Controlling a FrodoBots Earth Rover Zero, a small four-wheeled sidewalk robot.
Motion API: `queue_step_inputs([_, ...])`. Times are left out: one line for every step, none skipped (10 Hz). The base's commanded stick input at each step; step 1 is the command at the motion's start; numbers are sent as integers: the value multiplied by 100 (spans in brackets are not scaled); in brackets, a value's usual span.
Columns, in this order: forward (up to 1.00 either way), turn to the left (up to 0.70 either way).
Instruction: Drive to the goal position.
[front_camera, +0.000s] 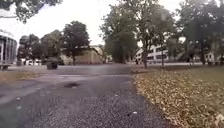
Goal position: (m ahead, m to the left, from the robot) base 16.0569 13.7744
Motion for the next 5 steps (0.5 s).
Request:
queue_step_inputs([45, 15])
queue_step_inputs([45, 0])
queue_step_inputs([45, 0])
queue_step_inputs([45, 0])
queue_step_inputs([45, 0])
